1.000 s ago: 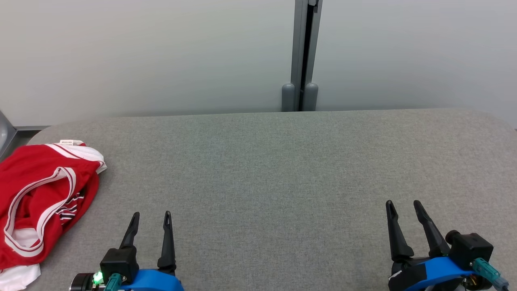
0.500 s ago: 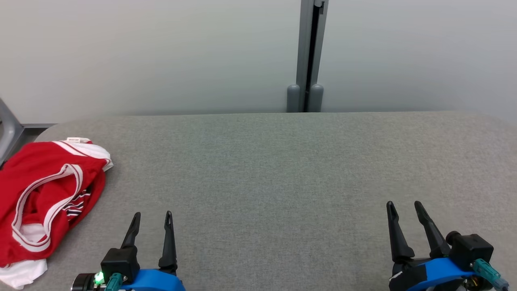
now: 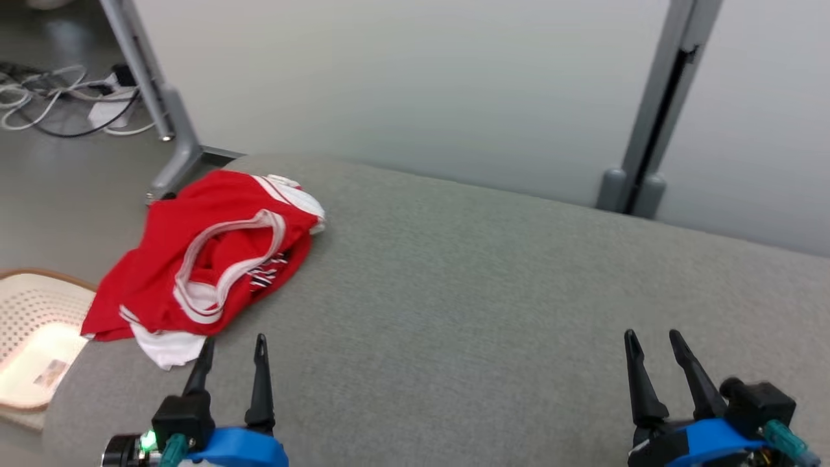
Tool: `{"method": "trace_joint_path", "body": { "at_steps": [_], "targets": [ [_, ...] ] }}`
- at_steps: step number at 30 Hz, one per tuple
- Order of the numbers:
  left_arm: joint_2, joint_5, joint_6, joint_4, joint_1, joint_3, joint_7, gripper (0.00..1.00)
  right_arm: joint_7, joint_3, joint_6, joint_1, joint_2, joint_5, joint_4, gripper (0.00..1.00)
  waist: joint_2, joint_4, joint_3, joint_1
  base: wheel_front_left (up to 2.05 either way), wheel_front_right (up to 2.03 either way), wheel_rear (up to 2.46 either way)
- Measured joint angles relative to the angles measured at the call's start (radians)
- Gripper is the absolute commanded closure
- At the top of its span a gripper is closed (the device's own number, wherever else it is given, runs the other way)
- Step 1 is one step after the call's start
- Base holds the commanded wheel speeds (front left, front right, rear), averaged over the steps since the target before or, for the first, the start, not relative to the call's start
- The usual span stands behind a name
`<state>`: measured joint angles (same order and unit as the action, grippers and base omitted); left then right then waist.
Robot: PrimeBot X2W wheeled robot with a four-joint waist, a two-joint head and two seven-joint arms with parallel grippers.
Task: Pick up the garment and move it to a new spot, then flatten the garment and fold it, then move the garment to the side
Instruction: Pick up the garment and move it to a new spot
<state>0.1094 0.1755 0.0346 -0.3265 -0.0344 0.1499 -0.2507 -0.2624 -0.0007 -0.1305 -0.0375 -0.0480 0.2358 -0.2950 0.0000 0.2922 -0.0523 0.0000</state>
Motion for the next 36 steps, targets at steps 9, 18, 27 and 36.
{"method": "trace_joint_path", "body": {
  "at_steps": [9,18,27,36],
  "targets": [
    [0.009,0.01,0.009,0.014,0.008,-0.001,0.003,0.0,0.0,0.009,0.0,0.001,0.0,0.006,-0.001,0.0,0.0,0.187,0.006,0.0,0.0,0.0,0.0],
    [0.014,0.036,0.045,0.058,0.04,-0.042,-0.002,0.0,0.002,0.062,0.0,-0.053,0.001,-0.005,-0.021,0.0,0.0,0.242,0.069,0.0002,0.0,0.0,0.0],
    [0.012,0.045,0.053,0.08,0.053,-0.045,-0.007,0.0,0.002,0.074,0.0,-0.081,0.0,-0.005,-0.048,0.0,0.0,0.248,0.079,0.0002,0.0,0.0,0.0],
    [0.035,0.139,0.003,0.231,-0.057,-0.059,0.163,0.0,0.001,0.021,0.0,-0.071,0.0,-0.017,-0.03,0.0,0.0,0.243,0.099,0.0,0.0,0.0,0.0]
  ]
}}
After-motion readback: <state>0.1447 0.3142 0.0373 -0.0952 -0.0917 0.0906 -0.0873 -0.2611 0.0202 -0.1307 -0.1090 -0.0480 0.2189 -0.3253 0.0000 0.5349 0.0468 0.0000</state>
